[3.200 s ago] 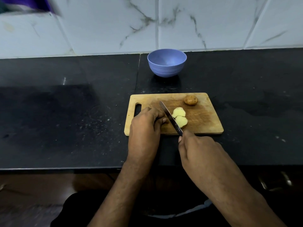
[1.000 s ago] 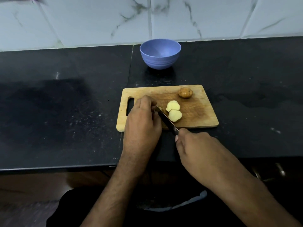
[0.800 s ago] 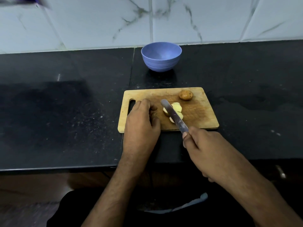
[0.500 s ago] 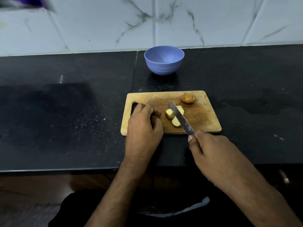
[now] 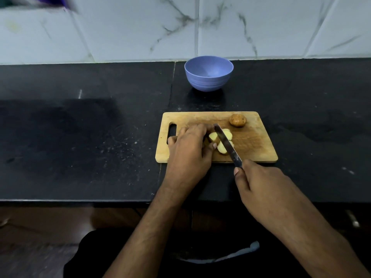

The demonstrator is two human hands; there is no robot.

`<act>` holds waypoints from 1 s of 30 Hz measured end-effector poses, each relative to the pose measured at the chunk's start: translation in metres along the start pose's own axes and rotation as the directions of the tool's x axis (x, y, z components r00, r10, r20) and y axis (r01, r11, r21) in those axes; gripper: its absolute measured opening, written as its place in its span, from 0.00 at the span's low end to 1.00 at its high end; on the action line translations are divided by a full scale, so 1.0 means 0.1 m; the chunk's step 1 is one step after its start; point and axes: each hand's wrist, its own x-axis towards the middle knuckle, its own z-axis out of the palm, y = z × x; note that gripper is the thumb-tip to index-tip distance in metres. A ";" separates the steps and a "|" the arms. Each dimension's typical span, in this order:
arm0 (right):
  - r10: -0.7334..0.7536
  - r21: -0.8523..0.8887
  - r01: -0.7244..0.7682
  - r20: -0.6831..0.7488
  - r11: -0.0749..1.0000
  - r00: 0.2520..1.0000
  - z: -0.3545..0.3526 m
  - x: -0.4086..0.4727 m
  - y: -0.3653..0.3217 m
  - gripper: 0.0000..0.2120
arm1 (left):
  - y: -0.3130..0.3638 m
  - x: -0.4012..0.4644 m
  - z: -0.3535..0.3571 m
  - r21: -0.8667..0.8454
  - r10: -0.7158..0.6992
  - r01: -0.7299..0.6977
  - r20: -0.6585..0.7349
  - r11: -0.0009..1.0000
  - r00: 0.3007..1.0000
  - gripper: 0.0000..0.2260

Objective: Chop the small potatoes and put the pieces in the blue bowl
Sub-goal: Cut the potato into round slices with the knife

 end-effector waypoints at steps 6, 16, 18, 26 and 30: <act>-0.044 0.009 0.045 -0.020 0.999 0.999 0.01 -0.03 -0.09 0.13 | -0.02 -0.10 -0.05 0.025 -0.064 0.067 -0.105 0.997 0.992 0.09; -0.003 0.012 0.003 0.019 1.000 1.000 0.07 -0.06 -0.11 0.13 | -0.10 -0.18 -0.08 -0.066 -0.085 0.078 -0.107 0.995 0.991 0.06; -0.009 -0.009 0.010 0.023 1.000 1.000 0.05 -0.08 -0.11 0.13 | -0.08 -0.18 -0.08 -0.029 -0.078 0.075 -0.108 0.997 0.991 0.06; 0.012 -0.131 0.003 0.111 0.991 0.994 -0.06 -0.09 -0.15 0.10 | -0.03 -0.18 -0.04 0.077 0.018 -0.010 -0.108 0.997 0.994 0.05; 0.031 -0.200 0.002 0.161 0.980 0.987 -0.11 -0.08 -0.12 0.07 | -0.05 -0.16 -0.04 0.039 0.019 -0.015 -0.094 0.999 0.995 0.04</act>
